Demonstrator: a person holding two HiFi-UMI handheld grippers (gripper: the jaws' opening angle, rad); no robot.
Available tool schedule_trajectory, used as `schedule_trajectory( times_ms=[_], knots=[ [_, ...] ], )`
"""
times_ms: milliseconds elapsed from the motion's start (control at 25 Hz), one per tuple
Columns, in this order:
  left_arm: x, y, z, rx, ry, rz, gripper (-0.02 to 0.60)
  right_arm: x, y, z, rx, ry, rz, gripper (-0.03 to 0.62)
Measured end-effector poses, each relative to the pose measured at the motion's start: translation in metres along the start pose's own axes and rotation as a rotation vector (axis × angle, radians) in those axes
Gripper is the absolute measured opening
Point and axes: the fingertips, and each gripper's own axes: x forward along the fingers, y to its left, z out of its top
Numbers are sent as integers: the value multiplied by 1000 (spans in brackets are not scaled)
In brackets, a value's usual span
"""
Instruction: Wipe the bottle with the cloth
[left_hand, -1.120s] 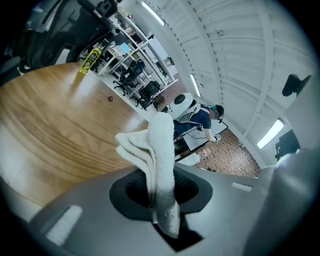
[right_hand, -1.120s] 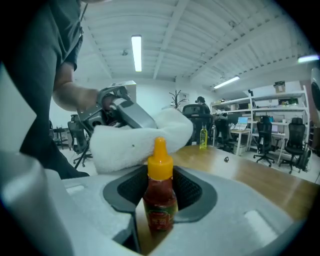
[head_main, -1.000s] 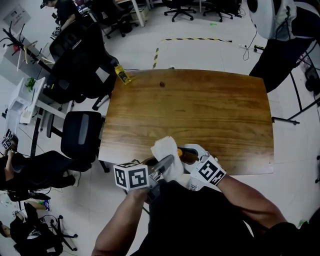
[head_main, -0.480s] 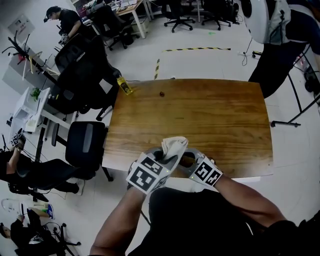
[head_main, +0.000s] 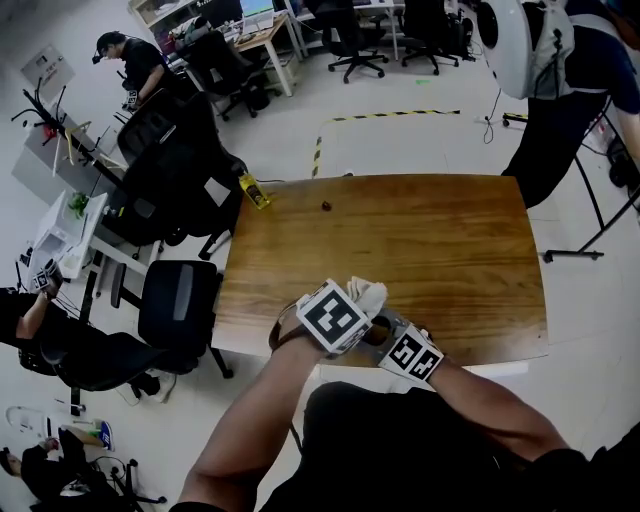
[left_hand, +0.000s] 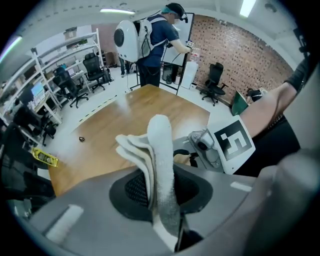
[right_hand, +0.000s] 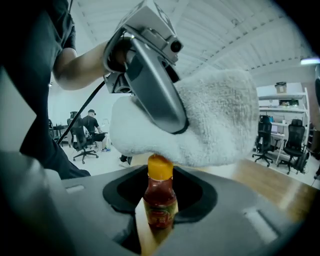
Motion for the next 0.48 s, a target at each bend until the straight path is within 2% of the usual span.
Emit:
schedule_trajectory(
  times_ms=[120, 240, 400, 480],
  knots=[
    [1, 1, 15, -80, -100, -43, 98, -5, 0, -4, -2, 2, 2, 137],
    [1, 14, 18, -147, -157, 1, 98, -14, -5, -9, -3, -5, -1, 137],
    [-1, 30, -15, -206, -152, 49, 97, -10, -4, -6, 5, -15, -10, 137],
    [-5, 33, -30, -265, -194, 53, 97, -6, -3, -5, 3, -16, -8, 137]
  ],
)
